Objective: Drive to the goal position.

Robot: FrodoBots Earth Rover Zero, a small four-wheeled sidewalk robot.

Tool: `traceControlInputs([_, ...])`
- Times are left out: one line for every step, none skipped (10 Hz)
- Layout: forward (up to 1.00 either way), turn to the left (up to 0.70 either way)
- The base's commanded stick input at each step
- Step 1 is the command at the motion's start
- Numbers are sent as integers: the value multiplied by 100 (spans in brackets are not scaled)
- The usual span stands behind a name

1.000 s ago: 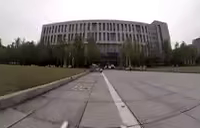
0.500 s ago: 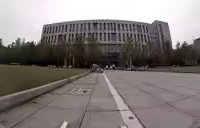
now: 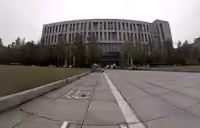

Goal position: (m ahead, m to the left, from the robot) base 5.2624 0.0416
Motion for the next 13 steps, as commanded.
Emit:
traceControlInputs([70, 0])
traceControlInputs([70, 0])
traceControlInputs([70, 0])
traceControlInputs([70, 0])
traceControlInputs([70, -1])
traceControlInputs([70, -29])
traceControlInputs([70, -12])
traceControlInputs([70, -4])
traceControlInputs([70, 0])
traceControlInputs([70, 0])
traceControlInputs([70, 0])
traceControlInputs([70, 0])
traceControlInputs([70, 0])
